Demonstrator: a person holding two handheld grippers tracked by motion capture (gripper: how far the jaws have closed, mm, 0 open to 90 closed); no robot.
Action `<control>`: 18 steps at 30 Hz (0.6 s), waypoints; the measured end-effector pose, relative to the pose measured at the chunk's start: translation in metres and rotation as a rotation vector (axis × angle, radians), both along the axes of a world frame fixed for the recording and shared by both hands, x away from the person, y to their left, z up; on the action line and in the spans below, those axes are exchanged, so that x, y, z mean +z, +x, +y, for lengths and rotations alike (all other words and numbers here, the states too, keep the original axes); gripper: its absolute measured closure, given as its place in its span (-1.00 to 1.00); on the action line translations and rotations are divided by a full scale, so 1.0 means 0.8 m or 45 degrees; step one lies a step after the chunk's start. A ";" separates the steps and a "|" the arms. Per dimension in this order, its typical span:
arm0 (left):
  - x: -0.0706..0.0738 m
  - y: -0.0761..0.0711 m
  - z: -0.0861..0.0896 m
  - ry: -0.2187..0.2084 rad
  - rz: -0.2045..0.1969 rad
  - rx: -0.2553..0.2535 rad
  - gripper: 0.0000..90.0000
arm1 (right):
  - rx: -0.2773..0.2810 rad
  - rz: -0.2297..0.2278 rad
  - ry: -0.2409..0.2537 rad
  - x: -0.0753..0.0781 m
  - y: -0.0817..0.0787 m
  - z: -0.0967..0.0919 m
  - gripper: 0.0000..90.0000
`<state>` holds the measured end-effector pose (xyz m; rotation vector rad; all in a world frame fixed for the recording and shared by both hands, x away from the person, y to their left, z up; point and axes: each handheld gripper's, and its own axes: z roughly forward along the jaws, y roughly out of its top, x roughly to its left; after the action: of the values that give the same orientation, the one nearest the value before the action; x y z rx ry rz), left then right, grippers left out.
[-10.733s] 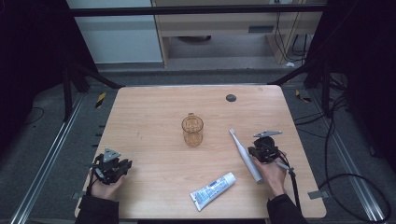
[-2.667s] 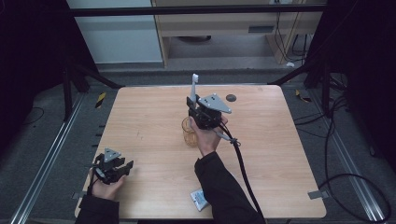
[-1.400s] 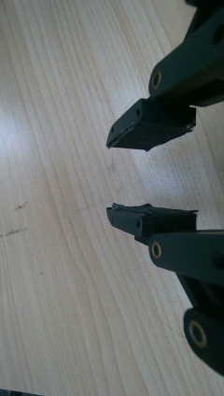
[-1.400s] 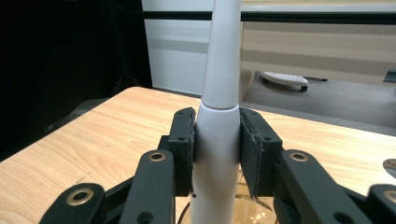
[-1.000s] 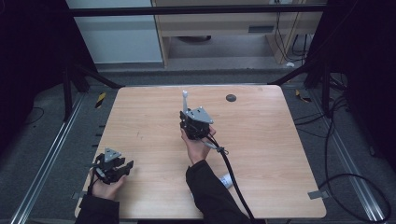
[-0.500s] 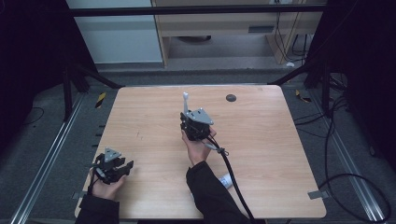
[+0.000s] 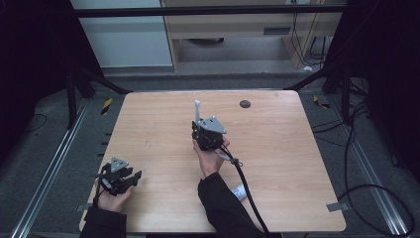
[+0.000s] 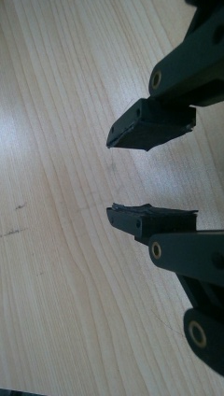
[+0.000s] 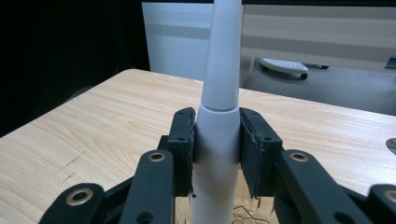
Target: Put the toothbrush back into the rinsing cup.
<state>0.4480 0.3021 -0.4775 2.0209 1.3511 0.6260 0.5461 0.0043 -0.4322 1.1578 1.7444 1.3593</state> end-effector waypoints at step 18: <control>0.000 0.000 0.000 0.000 0.001 0.000 0.31 | 0.001 0.009 -0.031 -0.003 -0.003 -0.001 0.49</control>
<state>0.4479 0.3020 -0.4775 2.0210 1.3516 0.6253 0.5434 0.0037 -0.4346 1.1502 1.7617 1.3322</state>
